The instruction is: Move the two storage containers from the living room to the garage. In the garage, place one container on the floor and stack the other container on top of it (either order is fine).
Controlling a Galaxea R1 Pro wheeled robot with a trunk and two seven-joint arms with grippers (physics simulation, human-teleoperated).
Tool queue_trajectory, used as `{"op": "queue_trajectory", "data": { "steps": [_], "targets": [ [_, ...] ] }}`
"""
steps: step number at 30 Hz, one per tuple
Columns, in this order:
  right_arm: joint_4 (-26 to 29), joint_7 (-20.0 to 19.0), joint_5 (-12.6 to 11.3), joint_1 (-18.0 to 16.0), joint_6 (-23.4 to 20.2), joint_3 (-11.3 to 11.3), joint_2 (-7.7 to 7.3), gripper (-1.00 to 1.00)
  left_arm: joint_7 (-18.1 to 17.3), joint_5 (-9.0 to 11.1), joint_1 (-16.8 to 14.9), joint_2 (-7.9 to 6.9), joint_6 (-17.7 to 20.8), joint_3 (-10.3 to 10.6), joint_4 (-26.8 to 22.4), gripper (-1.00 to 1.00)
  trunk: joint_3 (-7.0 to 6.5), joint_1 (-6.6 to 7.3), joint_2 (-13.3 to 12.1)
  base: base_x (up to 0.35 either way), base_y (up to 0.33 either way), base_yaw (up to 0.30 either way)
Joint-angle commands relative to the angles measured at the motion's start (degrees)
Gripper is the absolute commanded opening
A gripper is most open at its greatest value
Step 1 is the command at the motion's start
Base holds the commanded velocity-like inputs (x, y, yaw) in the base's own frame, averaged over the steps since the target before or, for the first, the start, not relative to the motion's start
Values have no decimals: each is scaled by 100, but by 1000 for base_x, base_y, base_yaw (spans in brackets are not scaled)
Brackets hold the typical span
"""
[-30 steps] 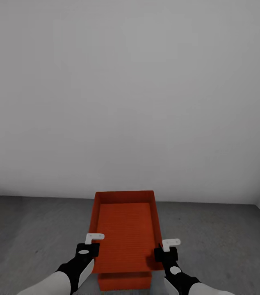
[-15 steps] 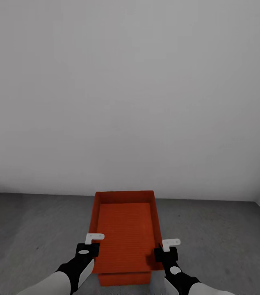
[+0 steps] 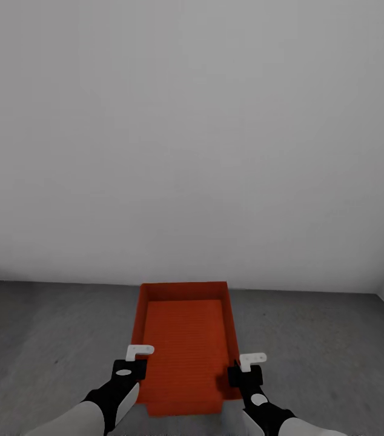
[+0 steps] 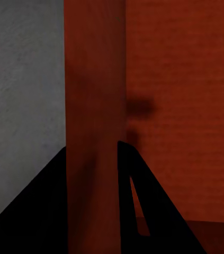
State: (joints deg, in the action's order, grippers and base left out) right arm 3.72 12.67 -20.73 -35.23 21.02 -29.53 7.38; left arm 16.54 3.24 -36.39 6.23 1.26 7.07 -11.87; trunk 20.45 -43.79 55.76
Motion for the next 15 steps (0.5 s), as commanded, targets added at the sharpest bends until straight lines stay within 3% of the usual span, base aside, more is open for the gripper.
{"op": "queue_trajectory", "data": {
  "steps": [1, 15],
  "targets": [
    [-11, -19, -80, -1, 25, -141, 0, -100, -10, 344, -8, 36, 15, -144, -281, -100, 16, 0, 5, 0, 0, 0],
    [-11, -19, -80, -1, 25, -141, 0, -100, -9, 344, -8, 36, 15, -144, -281, -100, 143, 0, 5, 0, 0, 0]
  ]
}}
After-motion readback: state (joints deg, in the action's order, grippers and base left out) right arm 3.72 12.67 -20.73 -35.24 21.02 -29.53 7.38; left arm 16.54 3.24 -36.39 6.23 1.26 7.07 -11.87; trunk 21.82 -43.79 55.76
